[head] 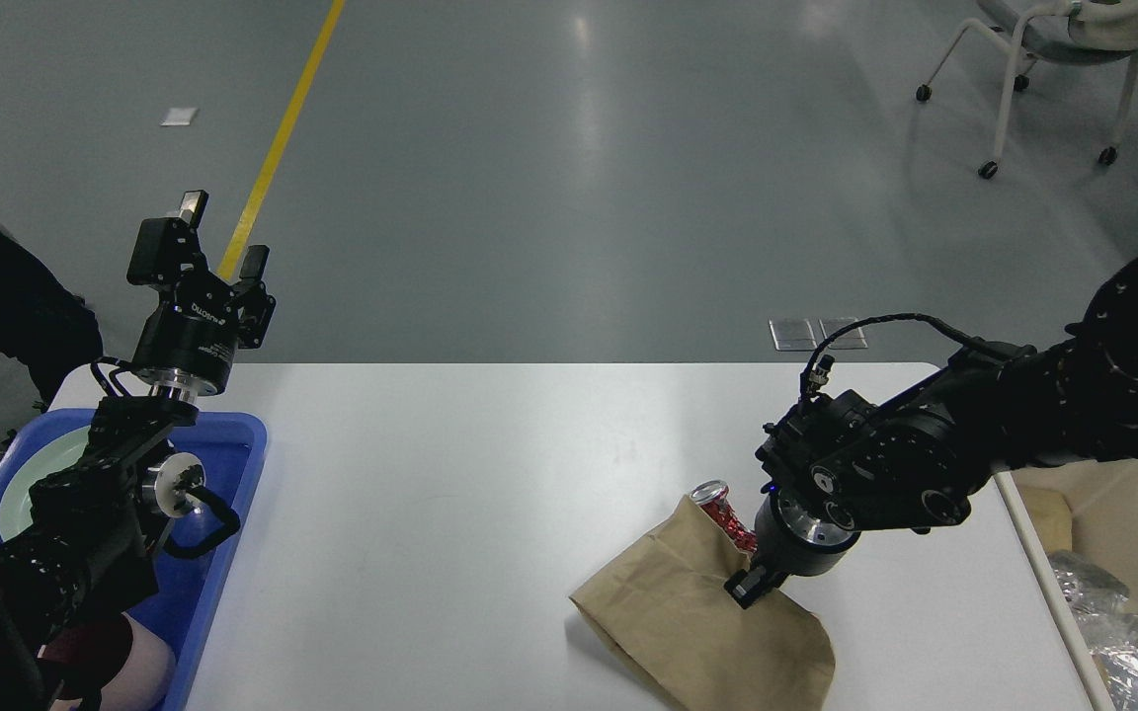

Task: Tidy desktop
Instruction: 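Lower the right gripper onto the brown paper bag and grasp it, then lift the brown paper bag and drop it into the white bin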

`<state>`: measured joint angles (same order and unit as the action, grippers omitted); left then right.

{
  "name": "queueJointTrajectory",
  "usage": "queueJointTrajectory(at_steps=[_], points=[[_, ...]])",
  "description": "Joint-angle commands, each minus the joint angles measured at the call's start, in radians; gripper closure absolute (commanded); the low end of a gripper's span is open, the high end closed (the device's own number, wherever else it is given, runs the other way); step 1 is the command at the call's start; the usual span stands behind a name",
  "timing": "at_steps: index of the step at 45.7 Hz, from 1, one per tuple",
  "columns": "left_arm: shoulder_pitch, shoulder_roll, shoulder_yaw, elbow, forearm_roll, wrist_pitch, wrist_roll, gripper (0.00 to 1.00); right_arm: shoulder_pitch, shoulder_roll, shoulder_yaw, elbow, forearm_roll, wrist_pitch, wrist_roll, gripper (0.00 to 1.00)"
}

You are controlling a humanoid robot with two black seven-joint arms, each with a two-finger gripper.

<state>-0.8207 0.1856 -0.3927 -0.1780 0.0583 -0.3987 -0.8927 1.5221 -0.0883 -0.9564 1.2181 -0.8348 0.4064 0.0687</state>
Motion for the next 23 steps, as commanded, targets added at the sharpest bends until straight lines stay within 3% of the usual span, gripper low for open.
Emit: queueJointTrajectory(at_steps=[1,14,23], points=[[0.000,0.000,0.000,0.000,0.000,0.000,0.000,0.04,0.006,-0.016,0.083,0.030,0.000,0.000,0.000,1.00],[0.000,0.000,0.000,0.000,0.000,0.000,0.000,0.04,0.017,-0.093,0.252,0.032,0.017,-0.003,0.023,1.00],[0.000,0.000,0.000,0.000,0.000,0.000,0.000,0.04,-0.006,-0.214,0.424,-0.008,0.101,-0.001,0.023,1.00]])
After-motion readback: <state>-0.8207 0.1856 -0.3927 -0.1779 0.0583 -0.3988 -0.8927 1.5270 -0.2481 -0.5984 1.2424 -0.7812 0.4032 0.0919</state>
